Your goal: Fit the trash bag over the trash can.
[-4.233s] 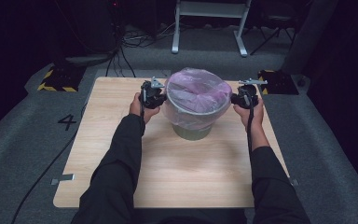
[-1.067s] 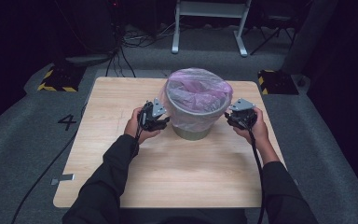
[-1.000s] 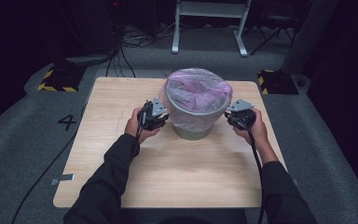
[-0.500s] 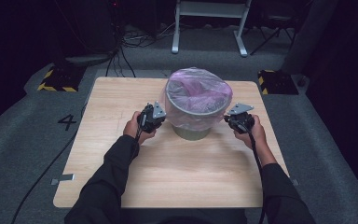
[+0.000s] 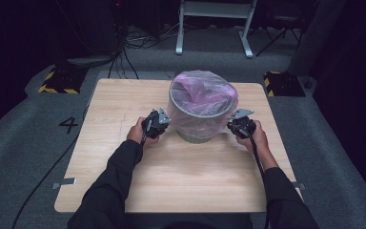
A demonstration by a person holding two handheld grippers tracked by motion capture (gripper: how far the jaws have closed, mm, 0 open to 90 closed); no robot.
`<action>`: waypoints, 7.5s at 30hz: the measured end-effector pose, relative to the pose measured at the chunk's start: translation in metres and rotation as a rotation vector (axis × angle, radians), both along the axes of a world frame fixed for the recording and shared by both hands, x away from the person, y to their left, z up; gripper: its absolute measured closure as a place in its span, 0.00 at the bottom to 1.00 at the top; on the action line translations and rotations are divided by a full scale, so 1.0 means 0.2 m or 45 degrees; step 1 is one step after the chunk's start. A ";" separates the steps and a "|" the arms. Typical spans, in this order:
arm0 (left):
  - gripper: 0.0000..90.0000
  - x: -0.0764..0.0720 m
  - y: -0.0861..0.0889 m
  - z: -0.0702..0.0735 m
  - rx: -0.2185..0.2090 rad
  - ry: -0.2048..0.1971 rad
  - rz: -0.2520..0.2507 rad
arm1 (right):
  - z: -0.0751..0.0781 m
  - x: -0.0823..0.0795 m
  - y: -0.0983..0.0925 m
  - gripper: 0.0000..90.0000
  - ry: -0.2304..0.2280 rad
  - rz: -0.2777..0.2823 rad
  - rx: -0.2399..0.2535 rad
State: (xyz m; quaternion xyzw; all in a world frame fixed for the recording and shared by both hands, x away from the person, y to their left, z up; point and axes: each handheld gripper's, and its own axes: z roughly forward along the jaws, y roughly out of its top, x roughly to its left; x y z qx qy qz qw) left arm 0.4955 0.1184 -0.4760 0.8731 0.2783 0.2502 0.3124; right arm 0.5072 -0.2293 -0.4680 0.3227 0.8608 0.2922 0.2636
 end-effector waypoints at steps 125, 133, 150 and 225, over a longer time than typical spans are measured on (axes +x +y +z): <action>0.16 -0.50 0.22 -0.14 -0.222 0.268 -0.092 | 0.75 0.16 0.37 0.36 0.020 0.273 0.241; 0.16 -0.50 0.22 -0.14 -0.222 0.268 -0.091 | 0.77 0.13 0.36 0.45 0.018 0.321 0.321; 0.16 -0.50 0.22 -0.14 -0.222 0.268 -0.091 | 0.72 0.18 0.44 0.50 0.205 0.339 0.085; 0.16 -0.50 0.22 -0.14 -0.222 0.269 -0.091 | 0.80 0.06 0.19 0.23 -0.108 0.098 0.471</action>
